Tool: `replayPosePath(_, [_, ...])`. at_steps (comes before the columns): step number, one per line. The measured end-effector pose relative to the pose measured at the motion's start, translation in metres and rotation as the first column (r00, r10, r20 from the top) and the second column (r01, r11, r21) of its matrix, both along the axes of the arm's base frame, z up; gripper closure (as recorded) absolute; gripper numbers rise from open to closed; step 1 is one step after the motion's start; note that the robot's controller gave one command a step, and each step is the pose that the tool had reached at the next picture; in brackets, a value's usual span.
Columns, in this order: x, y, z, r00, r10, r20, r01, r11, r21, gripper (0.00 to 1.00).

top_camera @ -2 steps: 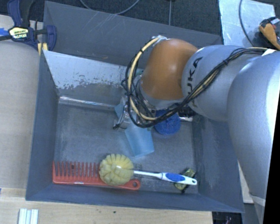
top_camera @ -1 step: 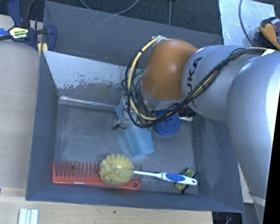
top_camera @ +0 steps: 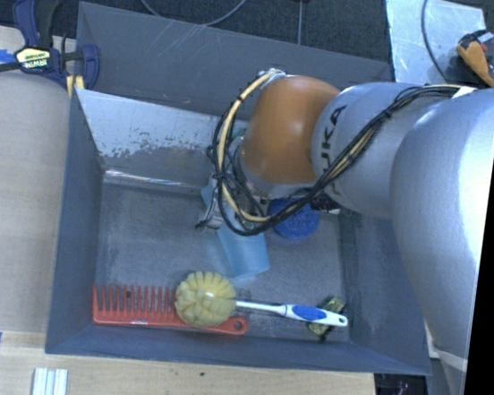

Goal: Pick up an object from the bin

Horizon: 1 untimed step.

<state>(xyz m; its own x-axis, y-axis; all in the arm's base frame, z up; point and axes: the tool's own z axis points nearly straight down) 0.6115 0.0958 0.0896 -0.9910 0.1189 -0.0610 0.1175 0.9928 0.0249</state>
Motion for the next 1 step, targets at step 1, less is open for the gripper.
replayPosePath(1, [0.001, -0.0022, -0.0003, 1.0, -0.001, -0.001, 0.001, 1.0, -0.002, 1.0])
